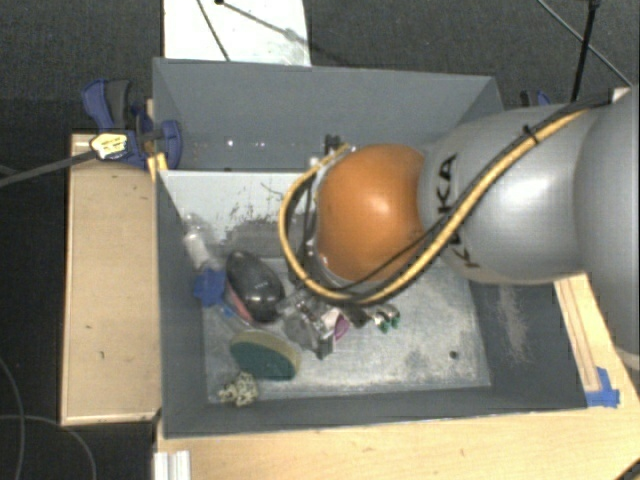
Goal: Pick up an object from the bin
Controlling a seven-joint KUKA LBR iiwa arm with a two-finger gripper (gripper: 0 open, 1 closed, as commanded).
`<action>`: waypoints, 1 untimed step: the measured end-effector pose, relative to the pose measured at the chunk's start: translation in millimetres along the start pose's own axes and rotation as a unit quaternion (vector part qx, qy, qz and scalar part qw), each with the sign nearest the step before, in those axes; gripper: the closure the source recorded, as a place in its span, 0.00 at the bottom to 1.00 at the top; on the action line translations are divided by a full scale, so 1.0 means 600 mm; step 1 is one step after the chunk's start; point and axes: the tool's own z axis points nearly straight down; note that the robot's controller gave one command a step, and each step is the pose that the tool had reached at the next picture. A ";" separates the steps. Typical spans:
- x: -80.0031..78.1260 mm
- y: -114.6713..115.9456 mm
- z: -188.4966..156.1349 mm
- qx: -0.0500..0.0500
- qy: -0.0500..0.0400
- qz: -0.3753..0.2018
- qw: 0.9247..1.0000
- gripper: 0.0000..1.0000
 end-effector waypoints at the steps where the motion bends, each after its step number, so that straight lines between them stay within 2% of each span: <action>1: -0.004 -0.005 -0.006 0.002 -0.004 0.002 1.000 0.00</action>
Offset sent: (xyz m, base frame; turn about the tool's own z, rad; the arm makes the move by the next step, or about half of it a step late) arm 0.0000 0.0000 0.0000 0.0000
